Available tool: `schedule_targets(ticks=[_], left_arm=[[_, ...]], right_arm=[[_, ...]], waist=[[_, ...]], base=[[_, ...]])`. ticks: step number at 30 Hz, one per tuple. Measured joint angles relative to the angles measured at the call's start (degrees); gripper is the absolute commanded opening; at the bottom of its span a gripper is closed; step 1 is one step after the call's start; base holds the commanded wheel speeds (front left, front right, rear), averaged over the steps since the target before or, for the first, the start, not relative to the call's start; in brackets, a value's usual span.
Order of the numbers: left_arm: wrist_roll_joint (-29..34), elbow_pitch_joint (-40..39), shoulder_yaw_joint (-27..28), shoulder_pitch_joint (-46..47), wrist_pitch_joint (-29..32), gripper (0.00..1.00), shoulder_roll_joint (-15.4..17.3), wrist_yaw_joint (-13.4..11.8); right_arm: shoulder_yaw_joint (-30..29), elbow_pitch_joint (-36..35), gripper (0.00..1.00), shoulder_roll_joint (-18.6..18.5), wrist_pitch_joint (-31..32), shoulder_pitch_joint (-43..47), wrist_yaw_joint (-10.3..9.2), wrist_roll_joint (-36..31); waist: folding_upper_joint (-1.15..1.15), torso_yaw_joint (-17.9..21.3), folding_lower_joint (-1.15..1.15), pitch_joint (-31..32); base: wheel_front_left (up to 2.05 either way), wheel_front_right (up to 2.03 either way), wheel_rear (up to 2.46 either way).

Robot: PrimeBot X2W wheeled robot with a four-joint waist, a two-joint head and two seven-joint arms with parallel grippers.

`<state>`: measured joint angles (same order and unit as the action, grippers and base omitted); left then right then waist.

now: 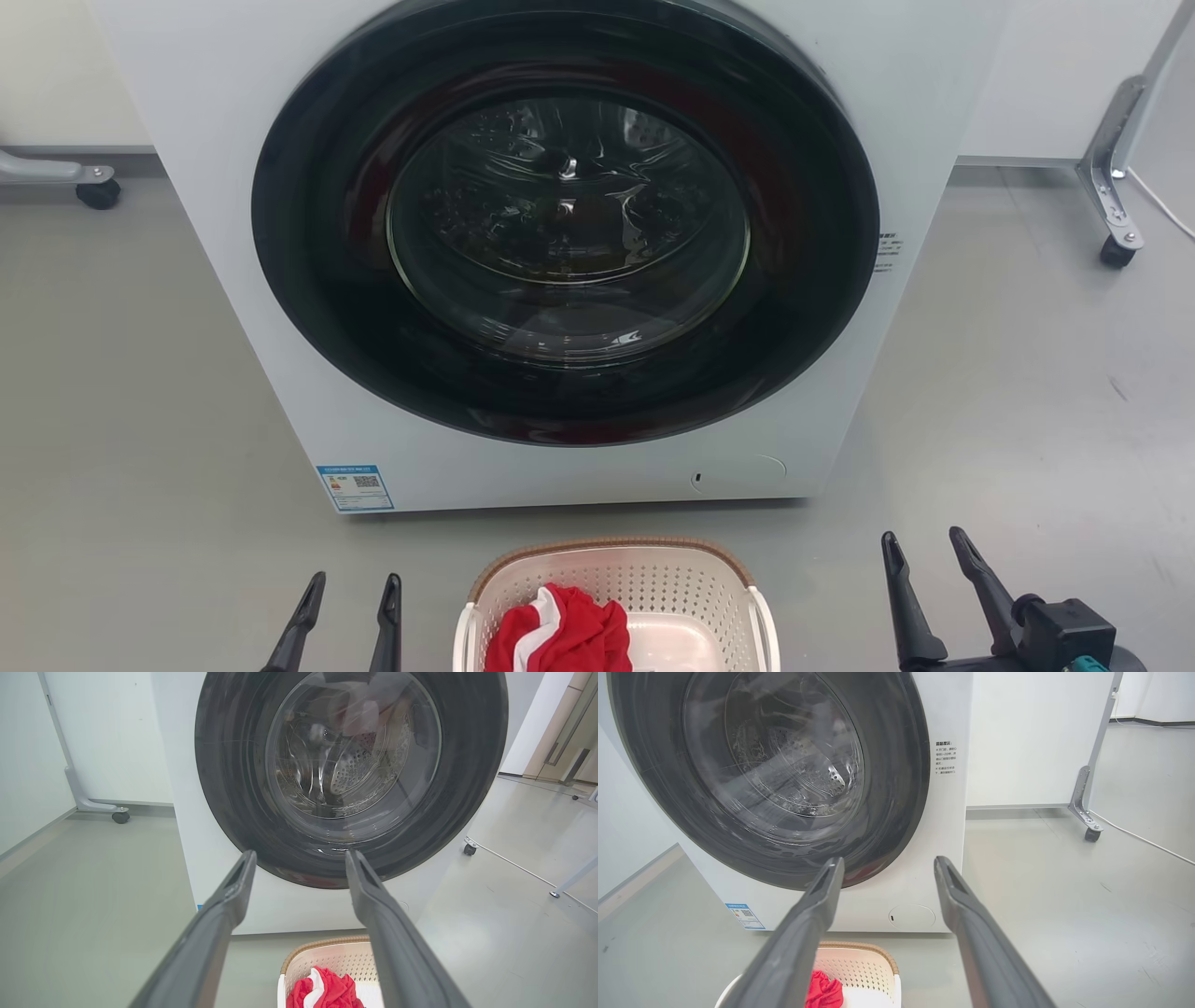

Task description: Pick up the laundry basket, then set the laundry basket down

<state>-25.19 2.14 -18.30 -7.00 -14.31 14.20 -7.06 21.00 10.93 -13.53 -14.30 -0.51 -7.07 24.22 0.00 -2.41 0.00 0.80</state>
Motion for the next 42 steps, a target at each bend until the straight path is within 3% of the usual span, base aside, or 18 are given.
schedule_targets(ticks=[35, 36, 42], left_arm=[[3.85, -1.72, 3.32, -1.49, 5.16, 1.0, -2.16, -0.08], [3.98, -1.77, 3.32, -1.49, 5.16, 0.0, -2.21, -0.08], [3.6, 0.38, 3.2, -1.93, 5.23, 0.0, -2.92, 0.08]], right_arm=[[-4.78, -4.13, 1.0, 1.69, 0.29, 2.97, -0.08, -8.73], [-4.83, -4.24, 0.0, 1.76, 0.56, 2.97, -0.08, -8.73], [-4.77, -2.3, 0.0, 2.71, 0.69, 4.06, 0.1, -8.51]], waist=[[0.0, 0.14, 0.0, -1.24], [0.0, 0.12, 0.0, -1.25], [0.0, 0.13, 0.0, -1.28]], base=[[0.0, 0.0, 0.0], [0.0, 0.0, 0.0], [0.0, 0.0, 0.0]])
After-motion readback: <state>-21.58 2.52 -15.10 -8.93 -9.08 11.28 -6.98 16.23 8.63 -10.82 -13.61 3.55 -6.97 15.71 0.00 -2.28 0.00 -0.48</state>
